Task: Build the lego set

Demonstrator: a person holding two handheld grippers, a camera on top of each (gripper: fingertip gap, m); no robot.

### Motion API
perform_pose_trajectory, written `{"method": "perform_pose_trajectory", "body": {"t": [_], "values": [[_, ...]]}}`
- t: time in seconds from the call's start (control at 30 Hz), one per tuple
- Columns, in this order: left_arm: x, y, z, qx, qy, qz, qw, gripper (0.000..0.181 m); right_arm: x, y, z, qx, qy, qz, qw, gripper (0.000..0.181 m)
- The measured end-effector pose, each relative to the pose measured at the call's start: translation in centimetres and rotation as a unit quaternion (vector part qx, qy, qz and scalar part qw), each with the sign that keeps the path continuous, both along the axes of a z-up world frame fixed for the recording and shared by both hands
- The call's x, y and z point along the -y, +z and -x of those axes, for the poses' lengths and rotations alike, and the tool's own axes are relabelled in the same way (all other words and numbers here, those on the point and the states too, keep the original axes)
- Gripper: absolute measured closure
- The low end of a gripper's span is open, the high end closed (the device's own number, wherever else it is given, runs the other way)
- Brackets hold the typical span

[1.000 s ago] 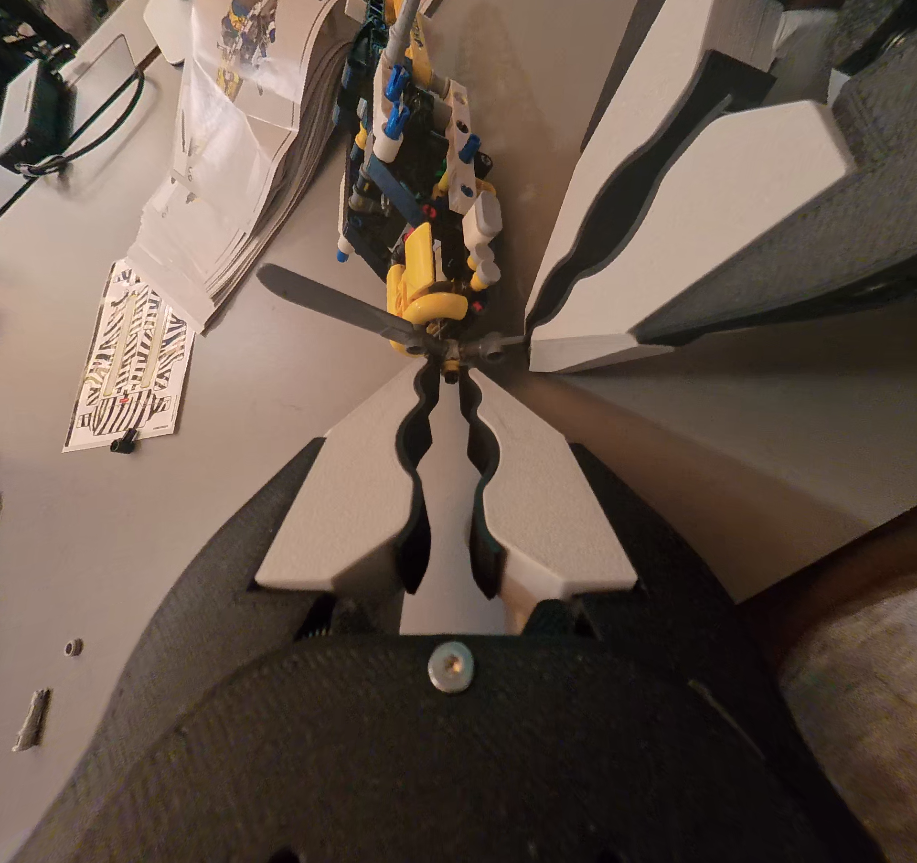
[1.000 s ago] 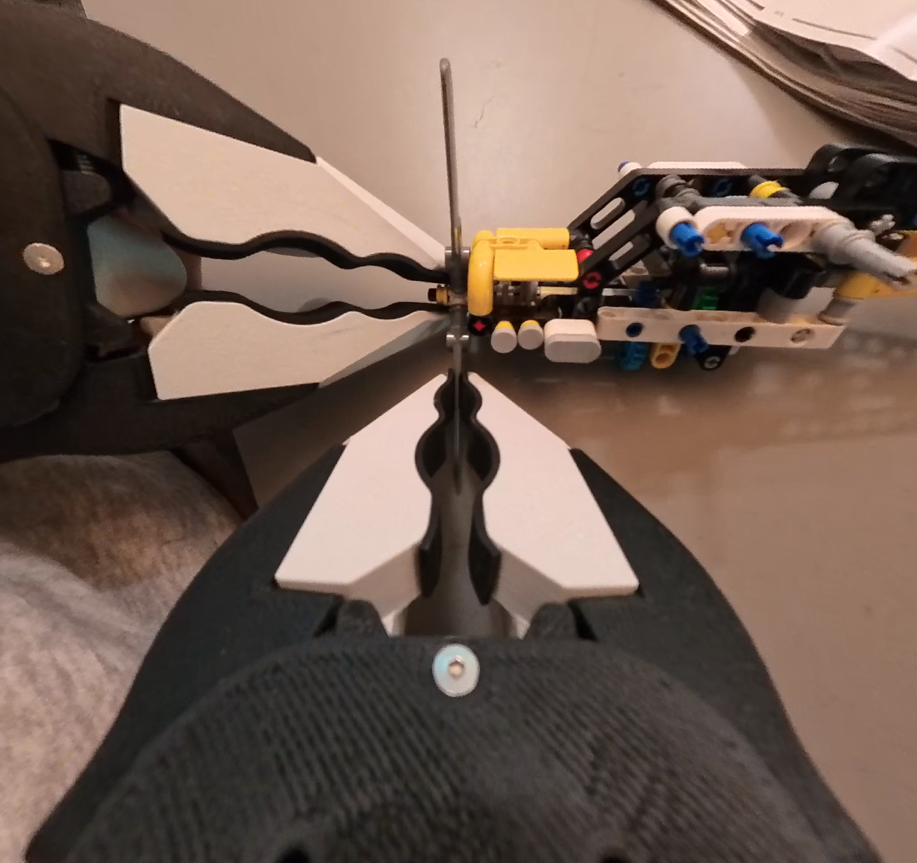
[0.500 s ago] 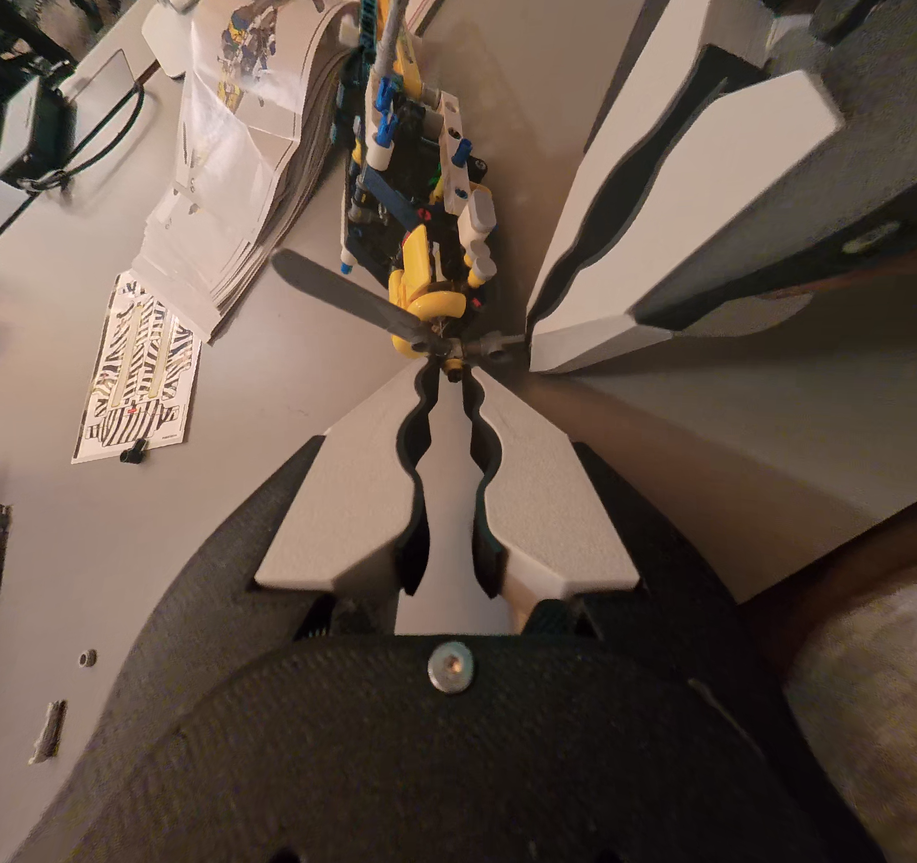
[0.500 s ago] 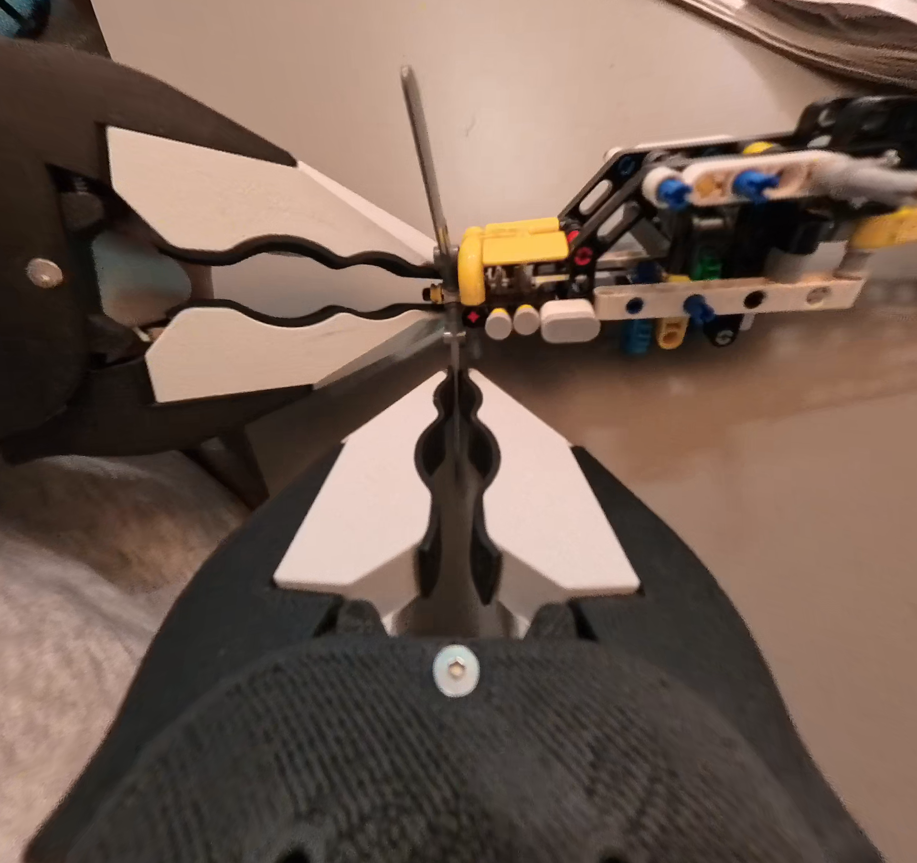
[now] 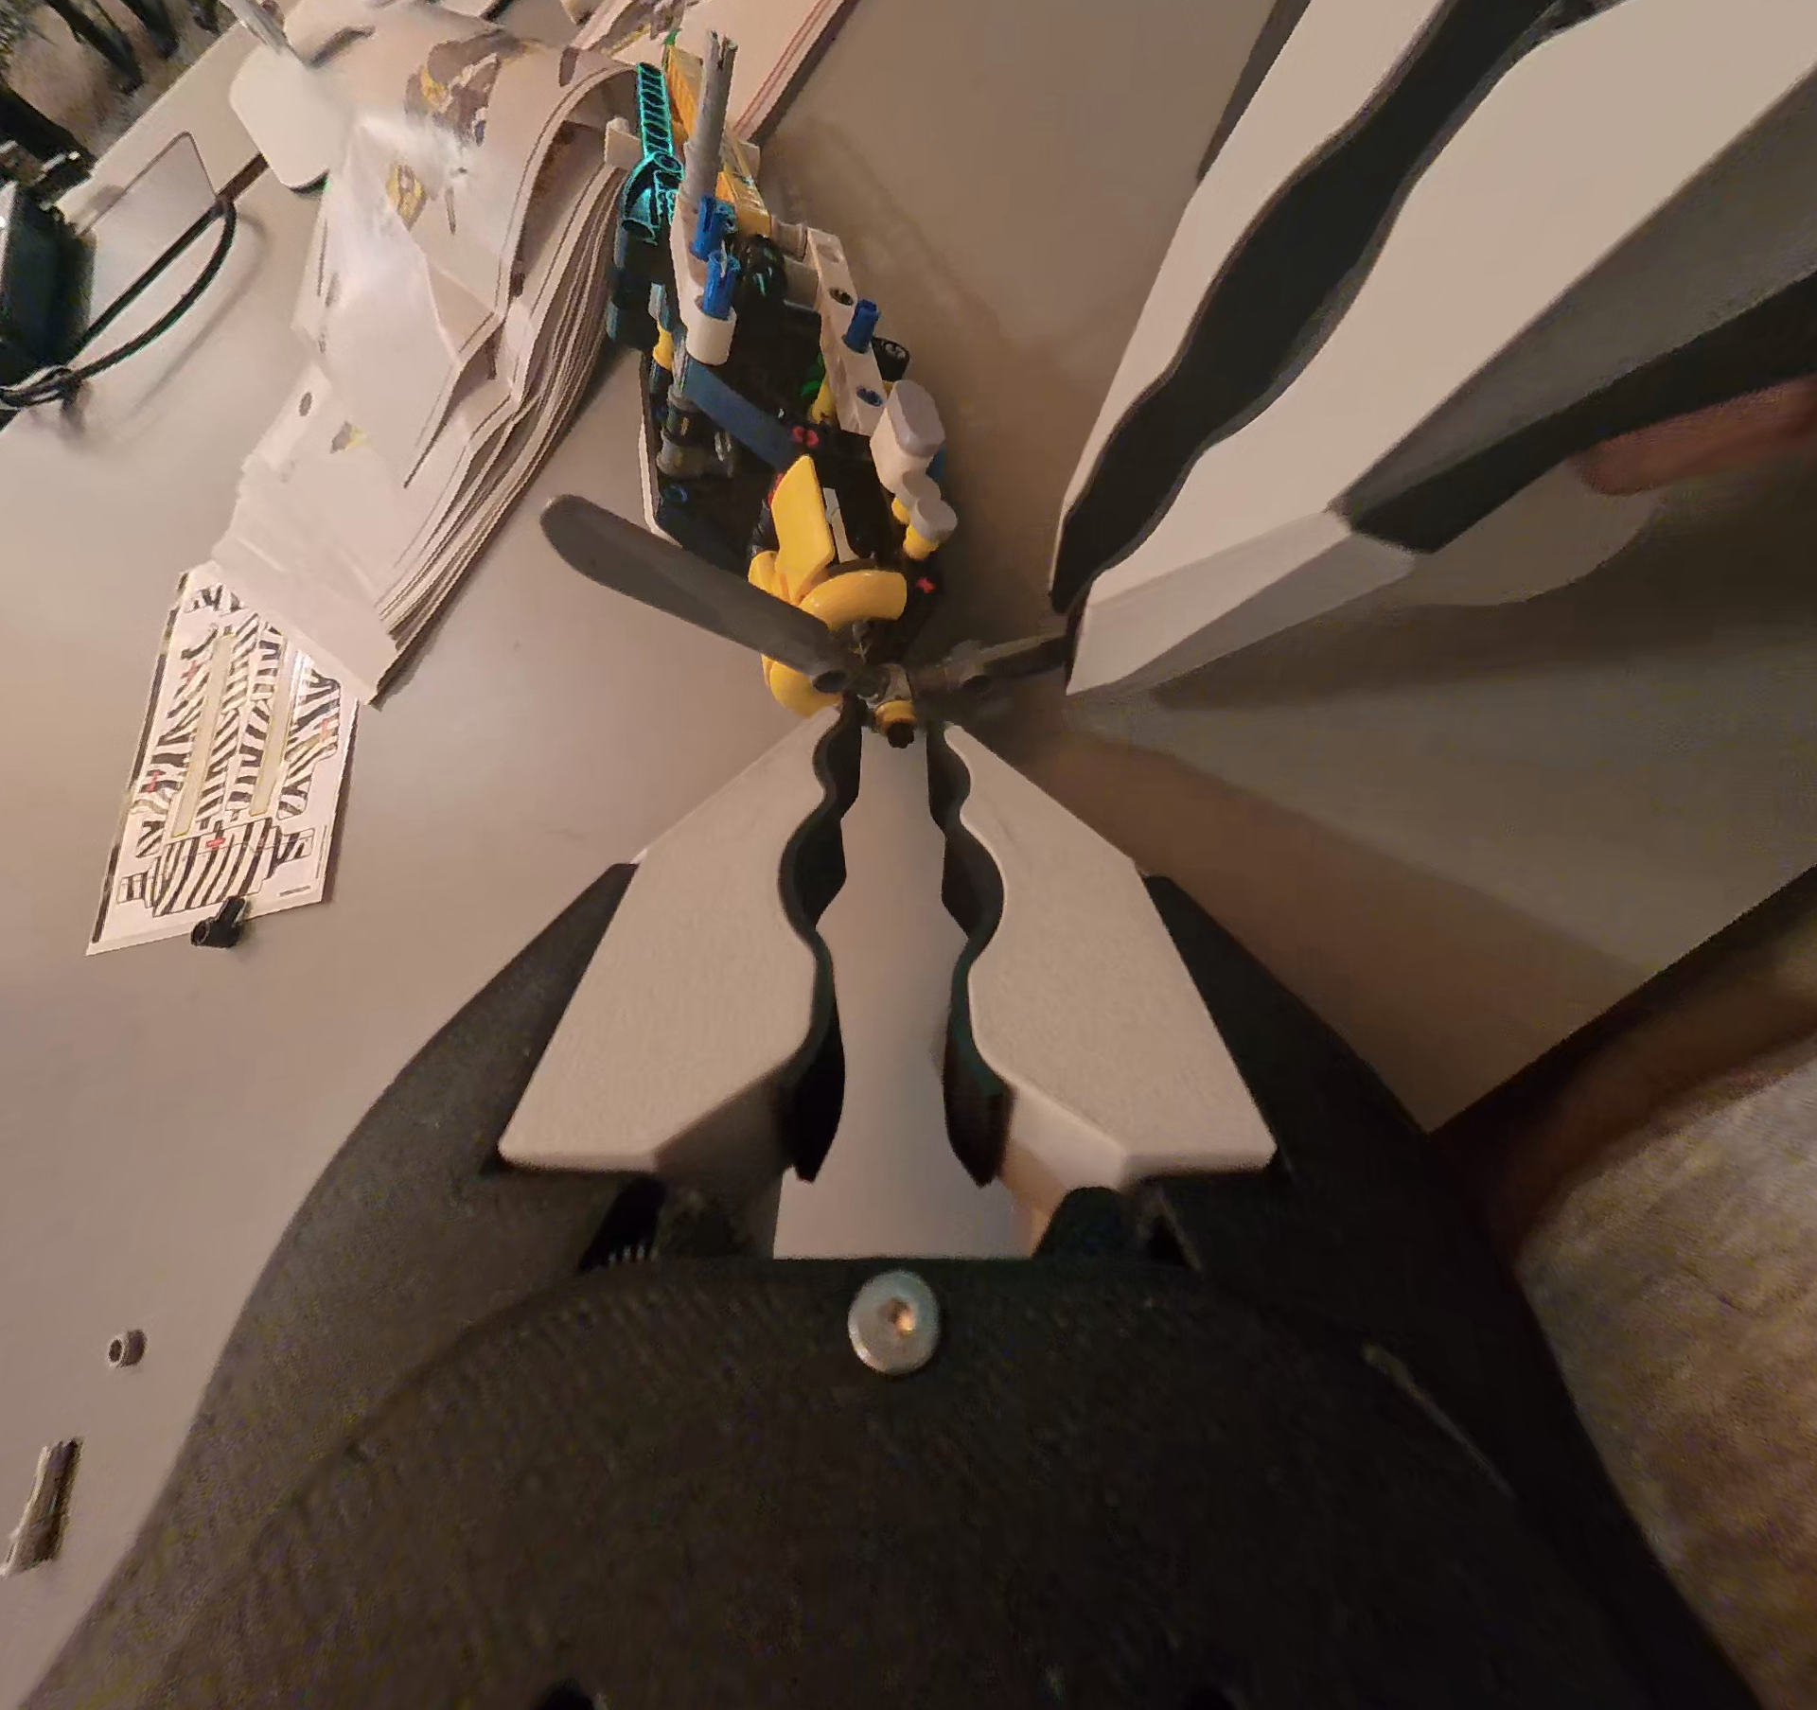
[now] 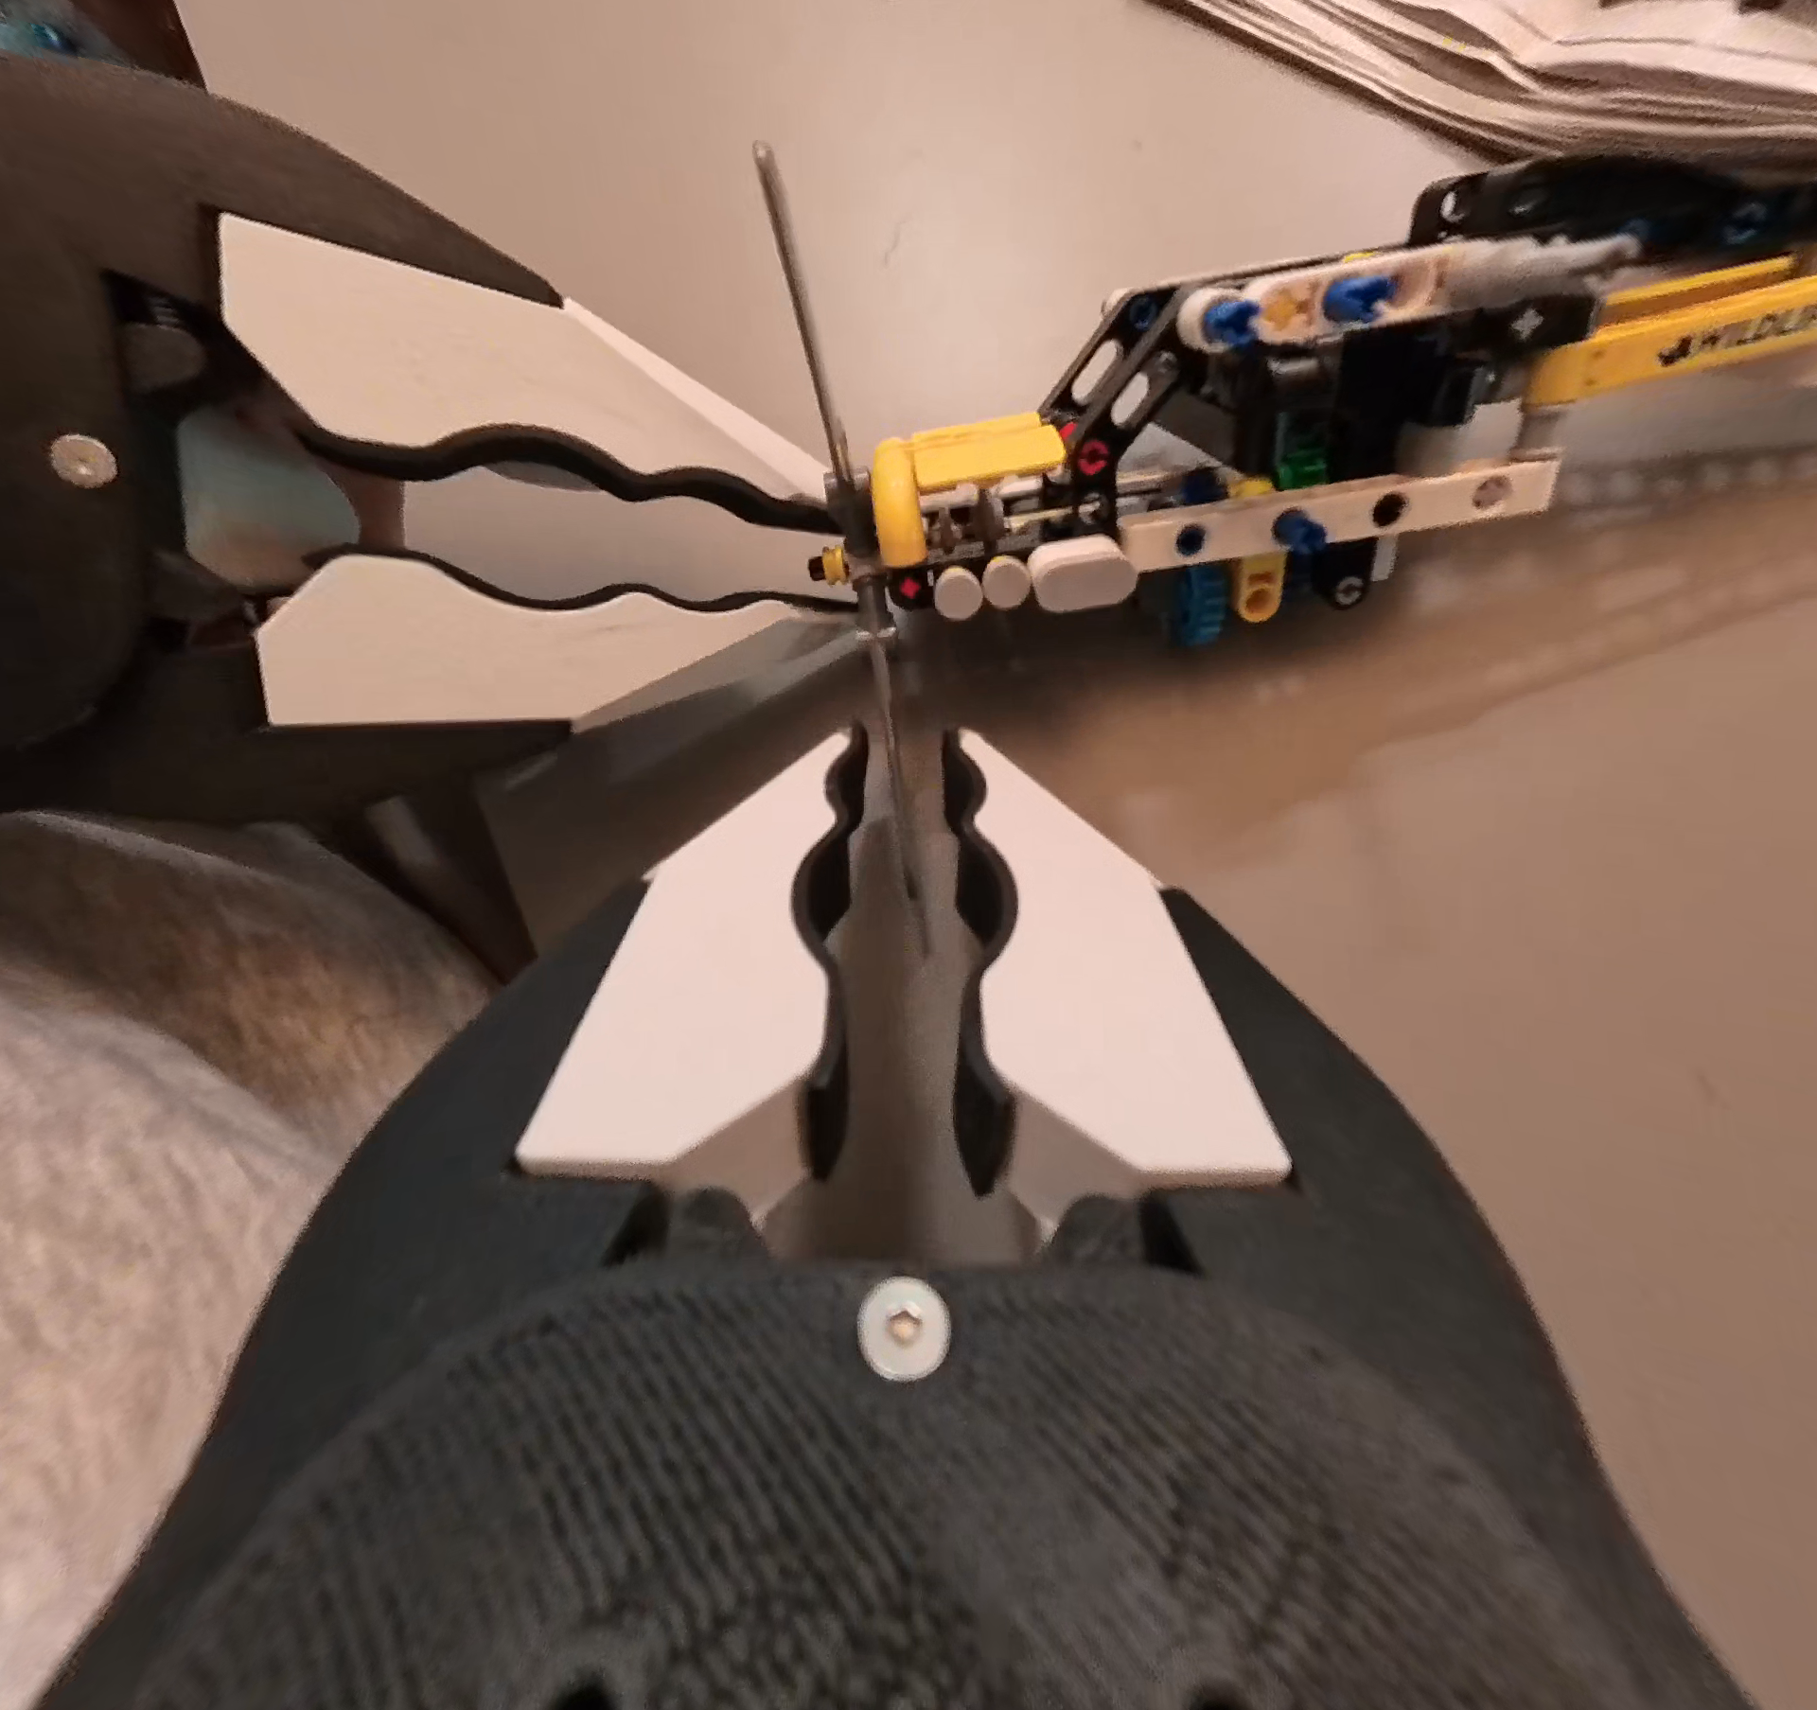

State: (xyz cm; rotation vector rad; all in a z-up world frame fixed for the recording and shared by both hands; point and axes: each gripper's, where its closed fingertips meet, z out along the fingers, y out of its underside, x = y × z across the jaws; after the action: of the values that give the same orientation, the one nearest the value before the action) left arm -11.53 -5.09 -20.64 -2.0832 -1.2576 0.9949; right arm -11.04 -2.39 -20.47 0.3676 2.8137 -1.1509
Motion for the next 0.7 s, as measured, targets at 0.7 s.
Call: {"method": "perform_pose_trajectory", "body": {"t": [0.7], "values": [[-7.4, 0.0, -0.9, -0.018, -0.151, 0.053, 0.987, 0.165, -6.6, -0.9, 1.4, 0.027, -0.060, 0.006, 0.998, 0.164]]}}
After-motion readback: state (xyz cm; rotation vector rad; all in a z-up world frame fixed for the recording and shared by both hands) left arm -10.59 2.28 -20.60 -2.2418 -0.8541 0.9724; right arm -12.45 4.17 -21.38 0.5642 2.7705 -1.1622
